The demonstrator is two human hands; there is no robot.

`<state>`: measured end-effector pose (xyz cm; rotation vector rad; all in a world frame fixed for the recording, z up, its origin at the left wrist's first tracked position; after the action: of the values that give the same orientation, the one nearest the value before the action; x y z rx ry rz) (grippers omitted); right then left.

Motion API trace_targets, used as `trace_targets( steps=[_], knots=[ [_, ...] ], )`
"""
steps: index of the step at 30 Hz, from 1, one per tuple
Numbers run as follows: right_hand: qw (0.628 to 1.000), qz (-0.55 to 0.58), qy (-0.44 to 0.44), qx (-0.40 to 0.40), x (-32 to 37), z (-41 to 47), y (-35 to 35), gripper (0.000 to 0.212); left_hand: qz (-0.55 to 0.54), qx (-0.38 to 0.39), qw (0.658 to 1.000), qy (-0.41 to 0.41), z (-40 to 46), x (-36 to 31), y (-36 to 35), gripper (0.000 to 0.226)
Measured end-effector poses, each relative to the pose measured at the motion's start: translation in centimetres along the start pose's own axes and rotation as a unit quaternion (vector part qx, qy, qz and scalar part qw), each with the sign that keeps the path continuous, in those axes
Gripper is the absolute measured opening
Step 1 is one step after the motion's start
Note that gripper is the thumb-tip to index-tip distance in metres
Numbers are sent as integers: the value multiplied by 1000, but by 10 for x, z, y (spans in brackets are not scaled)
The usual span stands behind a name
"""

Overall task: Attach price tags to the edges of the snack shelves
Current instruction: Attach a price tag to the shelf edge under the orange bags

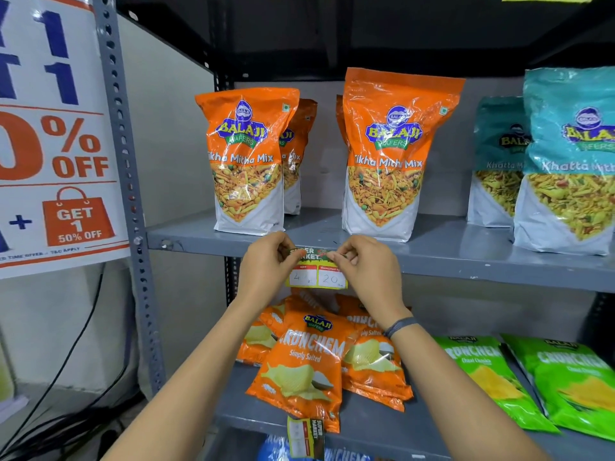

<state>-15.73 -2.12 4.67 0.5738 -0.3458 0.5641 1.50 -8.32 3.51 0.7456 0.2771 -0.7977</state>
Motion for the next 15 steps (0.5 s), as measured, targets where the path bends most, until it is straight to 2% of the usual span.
trace_targets(
  steps=[4,9,12,15],
  knots=[
    [1000,-24,5,-11,1,1,-1,18,60,-32,998,16,0,-6,2,36],
    [1000,-16,24,-3,1,0,-2,17,156,-51,985,51,-5,-10,3,40],
    [999,35,31,2,-2,-2,10,15,260,-91,961,29,-12,-28,10,36],
    [997,62,26,-47,-19,-8,48,12,293,-124,948,-8,-21,-62,5,34]
  ],
)
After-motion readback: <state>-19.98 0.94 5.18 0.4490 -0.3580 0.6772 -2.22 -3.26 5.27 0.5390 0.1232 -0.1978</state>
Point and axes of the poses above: each hand's wrist, its own z-axis towards the middle knuckle, its own y-axis out of the back of the hand, x = y × z, the point moved 10 cm from there along z, towards the middle knuckle, and after that the axes turned 9 degrees about z, right-handed, at the moved point
